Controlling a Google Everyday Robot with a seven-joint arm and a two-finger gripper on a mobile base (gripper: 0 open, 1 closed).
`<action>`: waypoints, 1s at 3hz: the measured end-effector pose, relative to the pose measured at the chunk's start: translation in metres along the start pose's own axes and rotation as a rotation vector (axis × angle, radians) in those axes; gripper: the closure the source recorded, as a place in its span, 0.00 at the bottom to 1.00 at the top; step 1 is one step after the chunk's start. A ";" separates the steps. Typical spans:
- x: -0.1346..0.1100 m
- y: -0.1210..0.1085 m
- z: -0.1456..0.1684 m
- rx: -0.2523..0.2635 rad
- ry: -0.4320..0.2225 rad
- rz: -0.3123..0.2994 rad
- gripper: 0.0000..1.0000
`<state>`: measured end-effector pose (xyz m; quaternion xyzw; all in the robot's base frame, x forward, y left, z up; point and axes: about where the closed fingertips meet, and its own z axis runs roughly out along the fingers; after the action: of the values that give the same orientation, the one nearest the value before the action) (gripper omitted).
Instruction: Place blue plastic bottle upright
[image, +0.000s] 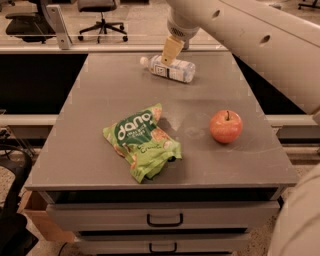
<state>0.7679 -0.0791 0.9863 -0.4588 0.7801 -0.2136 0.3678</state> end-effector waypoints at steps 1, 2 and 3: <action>0.000 0.000 0.000 0.000 0.000 0.000 0.00; -0.002 -0.002 0.013 0.024 0.038 0.007 0.00; -0.003 -0.001 0.034 0.070 0.119 0.013 0.00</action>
Offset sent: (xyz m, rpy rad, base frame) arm 0.0314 0.0017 -0.0135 -0.0604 -0.0093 -0.1071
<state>0.7959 -0.0772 0.9663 -0.4271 0.7955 -0.2652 0.3382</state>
